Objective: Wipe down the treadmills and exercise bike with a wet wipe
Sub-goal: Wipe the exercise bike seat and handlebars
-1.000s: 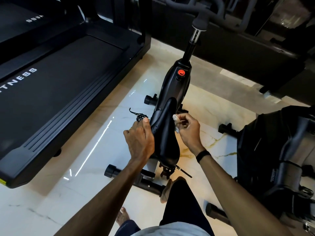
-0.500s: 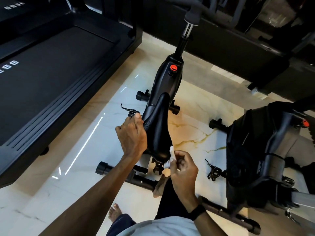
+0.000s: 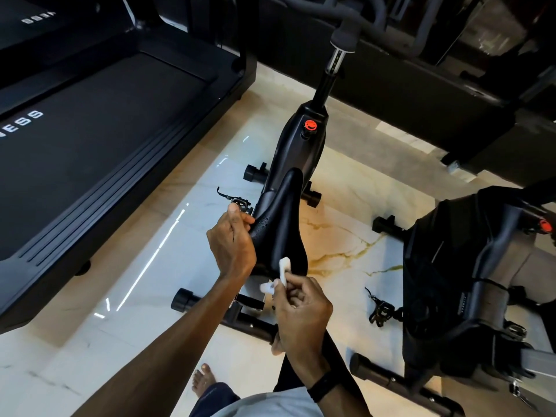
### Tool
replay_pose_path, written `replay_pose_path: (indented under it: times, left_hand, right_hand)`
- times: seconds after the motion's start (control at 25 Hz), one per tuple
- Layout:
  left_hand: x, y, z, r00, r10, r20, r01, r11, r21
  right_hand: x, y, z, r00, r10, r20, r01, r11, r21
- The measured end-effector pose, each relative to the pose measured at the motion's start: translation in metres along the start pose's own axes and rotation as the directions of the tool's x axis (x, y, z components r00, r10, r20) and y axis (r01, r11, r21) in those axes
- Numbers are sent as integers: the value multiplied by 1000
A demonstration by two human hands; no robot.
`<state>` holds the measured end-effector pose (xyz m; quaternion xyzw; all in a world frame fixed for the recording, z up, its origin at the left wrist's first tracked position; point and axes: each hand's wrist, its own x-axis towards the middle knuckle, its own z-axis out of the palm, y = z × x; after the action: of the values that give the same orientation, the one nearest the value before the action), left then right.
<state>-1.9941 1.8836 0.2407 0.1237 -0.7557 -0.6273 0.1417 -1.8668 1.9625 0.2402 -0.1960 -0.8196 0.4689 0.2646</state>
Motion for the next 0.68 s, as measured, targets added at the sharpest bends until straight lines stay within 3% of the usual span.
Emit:
replay_pose_path:
  times: [0.24, 0.36, 0.44, 0.56, 0.68]
  left_hand:
    - [3, -2, -2, 997, -74, -15, 71, 987, -141]
    - [3, 2, -1, 993, -117, -11, 112, 967, -227]
    - [4, 5, -6, 984, -177, -17, 164, 942, -292]
    - [10, 5, -7, 970, -244, -6, 226, 909, -350]
    - [15, -2, -20, 954, -295, -55, 252, 887, -388]
  right_hand:
    - [50, -35, 36, 961, -4, 277, 57, 981, -186]
    - [119, -57, 45, 971, -144, 191, 178, 968, -175]
    - [163, -60, 55, 939, -242, 244, 308, 907, -286]
    - [190, -39, 68, 845, -232, 482, 480, 727, -491]
    - [162, -32, 64, 797, -218, 563, 547, 655, -521]
